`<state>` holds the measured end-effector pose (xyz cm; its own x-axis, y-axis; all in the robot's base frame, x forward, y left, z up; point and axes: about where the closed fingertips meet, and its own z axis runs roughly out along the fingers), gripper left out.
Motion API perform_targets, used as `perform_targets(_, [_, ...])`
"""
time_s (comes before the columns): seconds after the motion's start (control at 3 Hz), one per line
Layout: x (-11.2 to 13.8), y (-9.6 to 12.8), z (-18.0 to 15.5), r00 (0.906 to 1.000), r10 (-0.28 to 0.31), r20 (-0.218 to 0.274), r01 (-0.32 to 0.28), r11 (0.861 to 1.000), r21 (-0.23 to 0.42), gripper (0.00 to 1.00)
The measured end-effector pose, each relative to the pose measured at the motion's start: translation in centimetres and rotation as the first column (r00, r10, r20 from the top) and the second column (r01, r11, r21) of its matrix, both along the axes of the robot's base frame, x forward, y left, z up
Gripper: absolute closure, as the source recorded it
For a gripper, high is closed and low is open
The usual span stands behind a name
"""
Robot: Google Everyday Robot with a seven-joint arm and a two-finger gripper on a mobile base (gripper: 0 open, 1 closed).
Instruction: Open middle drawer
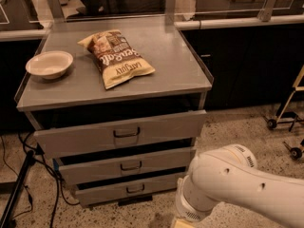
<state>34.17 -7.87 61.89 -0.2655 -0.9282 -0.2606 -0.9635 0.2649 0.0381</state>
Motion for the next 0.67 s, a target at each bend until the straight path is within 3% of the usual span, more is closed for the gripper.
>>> perform_targets(0.33, [0.1,0.1,-0.1,1.0,0.0,0.001,0.0,1.0,0.004,0.0])
perform_targets(0.67, [0.7,0.3,-1.7,0.9974,-0.068,0.024,0.067,0.998,0.017,0.0])
